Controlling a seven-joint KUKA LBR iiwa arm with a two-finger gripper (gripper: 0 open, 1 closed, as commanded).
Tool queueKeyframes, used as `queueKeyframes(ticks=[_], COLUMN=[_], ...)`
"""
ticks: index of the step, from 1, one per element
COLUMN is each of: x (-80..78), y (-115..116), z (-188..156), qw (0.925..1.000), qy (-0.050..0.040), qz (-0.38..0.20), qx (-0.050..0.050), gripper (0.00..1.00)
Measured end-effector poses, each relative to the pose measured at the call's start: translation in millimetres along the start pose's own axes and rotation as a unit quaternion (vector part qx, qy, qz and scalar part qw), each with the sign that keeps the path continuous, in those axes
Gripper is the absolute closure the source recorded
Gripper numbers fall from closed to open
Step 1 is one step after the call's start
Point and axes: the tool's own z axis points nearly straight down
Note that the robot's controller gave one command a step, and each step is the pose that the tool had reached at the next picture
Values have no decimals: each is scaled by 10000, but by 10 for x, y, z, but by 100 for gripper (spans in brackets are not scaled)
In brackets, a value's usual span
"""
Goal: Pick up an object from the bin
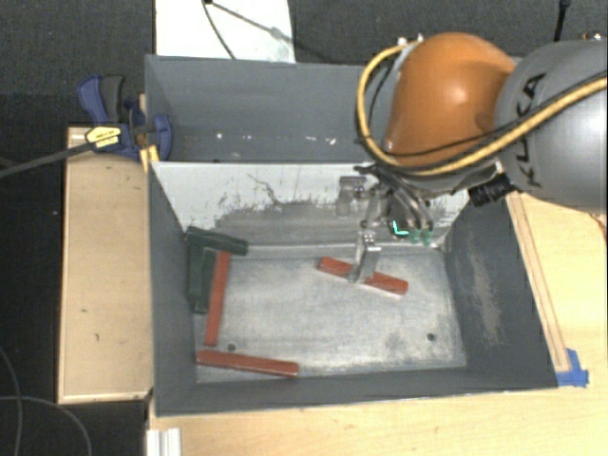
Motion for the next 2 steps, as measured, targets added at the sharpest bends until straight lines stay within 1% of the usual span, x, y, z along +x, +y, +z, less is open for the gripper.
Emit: queueKeyframes(ticks=[1,2], x=[-83,-202], y=[-603,-560], z=[1762,1402], qw=[9990,9951], qy=[4,-55], qz=[458,986], qx=[3,-9], gripper=[0,0])
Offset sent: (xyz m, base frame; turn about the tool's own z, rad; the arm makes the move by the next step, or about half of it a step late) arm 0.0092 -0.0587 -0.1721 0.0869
